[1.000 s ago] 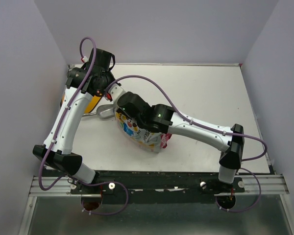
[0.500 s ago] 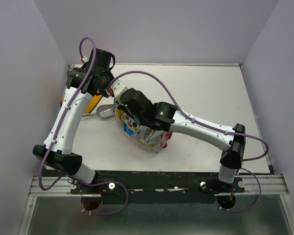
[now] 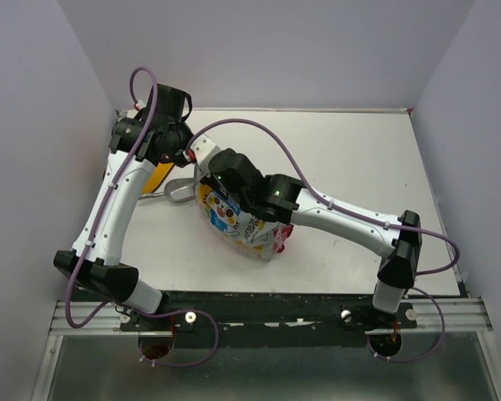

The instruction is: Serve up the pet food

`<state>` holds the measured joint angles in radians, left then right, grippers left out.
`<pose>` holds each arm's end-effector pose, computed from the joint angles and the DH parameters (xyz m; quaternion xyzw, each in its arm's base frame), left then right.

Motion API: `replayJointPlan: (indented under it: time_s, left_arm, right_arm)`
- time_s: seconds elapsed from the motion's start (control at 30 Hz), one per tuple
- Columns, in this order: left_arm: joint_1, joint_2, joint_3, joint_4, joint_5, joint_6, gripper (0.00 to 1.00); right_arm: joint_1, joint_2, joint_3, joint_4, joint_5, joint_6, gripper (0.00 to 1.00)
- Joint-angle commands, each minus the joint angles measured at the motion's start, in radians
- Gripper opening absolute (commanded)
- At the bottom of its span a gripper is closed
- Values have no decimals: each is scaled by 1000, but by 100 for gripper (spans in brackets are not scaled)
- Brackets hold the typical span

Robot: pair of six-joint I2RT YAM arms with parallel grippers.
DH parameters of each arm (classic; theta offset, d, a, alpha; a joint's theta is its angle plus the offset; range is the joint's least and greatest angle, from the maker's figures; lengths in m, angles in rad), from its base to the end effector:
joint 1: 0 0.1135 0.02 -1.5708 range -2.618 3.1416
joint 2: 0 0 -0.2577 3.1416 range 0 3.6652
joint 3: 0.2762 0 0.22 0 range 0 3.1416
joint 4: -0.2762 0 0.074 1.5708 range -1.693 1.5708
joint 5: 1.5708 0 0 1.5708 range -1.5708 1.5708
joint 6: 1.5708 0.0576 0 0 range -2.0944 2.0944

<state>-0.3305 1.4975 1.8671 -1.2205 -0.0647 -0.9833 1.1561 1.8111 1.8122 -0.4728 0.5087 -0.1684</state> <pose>0.2505 -0.0820 0.4041 -0.3107 0.8824 -0.1910 0.2973 0.1883 0.3581 0.3675 -0.4038 0.7317 0.0507 0.5468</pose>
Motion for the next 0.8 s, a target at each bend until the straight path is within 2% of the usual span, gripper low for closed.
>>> replayJointPlan:
  time_s: [0.0,0.03,0.07,0.2,0.23,0.33,0.47,0.6,0.7,0.77]
  left_arm:
    - [22,-74,-9,81,13,-9,0]
    - [24,-77,-13,85,13,-8,0]
    - [24,-79,-17,90,16,-6,0]
    - [24,-80,-29,98,29,-5,0]
    - [25,-82,-29,96,29,-5,0]
    - [24,-80,-32,96,26,0,0]
    - [25,-75,-28,92,17,3,0]
    - [27,-72,-20,90,11,5,0]
    - [28,-71,-17,93,11,6,0]
    - [28,-66,-16,93,16,5,0]
  right_arm:
    - [-10,-64,-76,-38,-38,36,13]
    - [-12,-71,-83,-49,-29,41,23]
    - [-10,-79,-91,-61,-24,43,28]
    - [-10,-114,-129,-72,-6,52,30]
    - [-10,-118,-129,-78,-3,56,28]
    - [-10,-128,-123,-93,11,59,0]
    - [-12,-145,-119,-133,-13,60,1]
    - [-10,-173,-108,-173,51,98,1]
    - [-12,-173,-87,-234,86,101,20]
    - [-10,-174,-86,-250,87,105,28]
